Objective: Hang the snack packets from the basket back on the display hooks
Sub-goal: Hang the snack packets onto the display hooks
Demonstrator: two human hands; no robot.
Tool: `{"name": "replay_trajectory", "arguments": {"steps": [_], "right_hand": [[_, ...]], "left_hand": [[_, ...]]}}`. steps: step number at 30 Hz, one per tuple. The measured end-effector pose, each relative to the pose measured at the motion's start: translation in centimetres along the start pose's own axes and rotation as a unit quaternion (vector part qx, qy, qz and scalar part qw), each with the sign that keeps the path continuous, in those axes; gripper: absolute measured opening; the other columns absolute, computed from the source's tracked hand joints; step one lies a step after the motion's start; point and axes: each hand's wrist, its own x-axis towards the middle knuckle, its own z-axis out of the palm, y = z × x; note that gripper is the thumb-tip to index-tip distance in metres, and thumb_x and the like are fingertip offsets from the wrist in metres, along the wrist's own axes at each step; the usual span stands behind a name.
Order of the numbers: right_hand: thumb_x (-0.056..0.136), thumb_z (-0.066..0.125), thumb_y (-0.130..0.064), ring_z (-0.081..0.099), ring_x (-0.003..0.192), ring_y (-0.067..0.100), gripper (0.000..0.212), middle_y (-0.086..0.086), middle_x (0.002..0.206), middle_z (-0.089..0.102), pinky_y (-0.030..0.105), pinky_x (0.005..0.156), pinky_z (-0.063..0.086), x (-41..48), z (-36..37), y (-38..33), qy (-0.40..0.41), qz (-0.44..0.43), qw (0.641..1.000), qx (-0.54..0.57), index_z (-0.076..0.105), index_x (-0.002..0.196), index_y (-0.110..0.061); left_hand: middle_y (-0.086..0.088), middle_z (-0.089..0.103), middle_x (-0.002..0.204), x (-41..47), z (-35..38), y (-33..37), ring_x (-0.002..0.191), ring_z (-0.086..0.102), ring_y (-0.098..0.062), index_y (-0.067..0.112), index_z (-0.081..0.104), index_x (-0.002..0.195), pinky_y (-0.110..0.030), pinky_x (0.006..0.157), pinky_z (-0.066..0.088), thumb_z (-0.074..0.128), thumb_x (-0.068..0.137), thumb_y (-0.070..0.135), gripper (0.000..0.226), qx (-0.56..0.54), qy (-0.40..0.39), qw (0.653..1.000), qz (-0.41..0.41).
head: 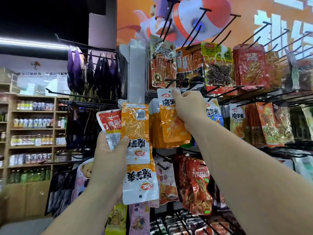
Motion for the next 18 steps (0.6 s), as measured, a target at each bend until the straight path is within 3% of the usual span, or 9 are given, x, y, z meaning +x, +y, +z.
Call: {"name": "replay_trajectory", "arguments": {"steps": [4,11,18], "right_hand": [[0.103,0.057,-0.044,0.034,0.049,0.021,0.057,-0.001,0.053,0.037,0.032,0.053,0.028,-0.2,0.2,-0.3,0.023,-0.017,0.999,-0.027,0.035,0.057,-0.017],[0.101,0.059,-0.045,0.034,0.051,0.019,0.058,-0.002,0.052,0.034,0.033,0.055,0.029,-1.3,0.6,0.3,0.01,-0.032,0.999,-0.017,0.036,0.056,-0.017],[0.101,0.059,-0.046,0.036,0.054,0.021,0.057,-0.001,0.054,0.036,0.037,0.058,0.033,-1.0,0.1,0.8,0.024,-0.027,0.999,-0.016,0.036,0.057,-0.017]], "left_hand": [[0.0,0.078,0.107,0.1,0.0,-0.2,0.089,0.079,-0.028,0.037,0.059,0.111,-0.055,0.071,0.065,0.056,0.108,0.018,0.019,0.008,0.006,1.0,0.004],[0.002,0.078,0.1,-0.2,-0.5,-0.1,0.082,0.079,-0.025,0.035,0.059,0.111,-0.041,0.056,0.062,0.055,0.108,0.017,0.019,0.007,0.002,1.0,0.009],[0.003,0.078,0.103,-0.4,-0.7,-0.1,0.086,0.079,-0.024,0.034,0.059,0.117,-0.043,0.06,0.064,0.055,0.108,0.018,0.019,0.01,0.002,1.0,0.008]]}}
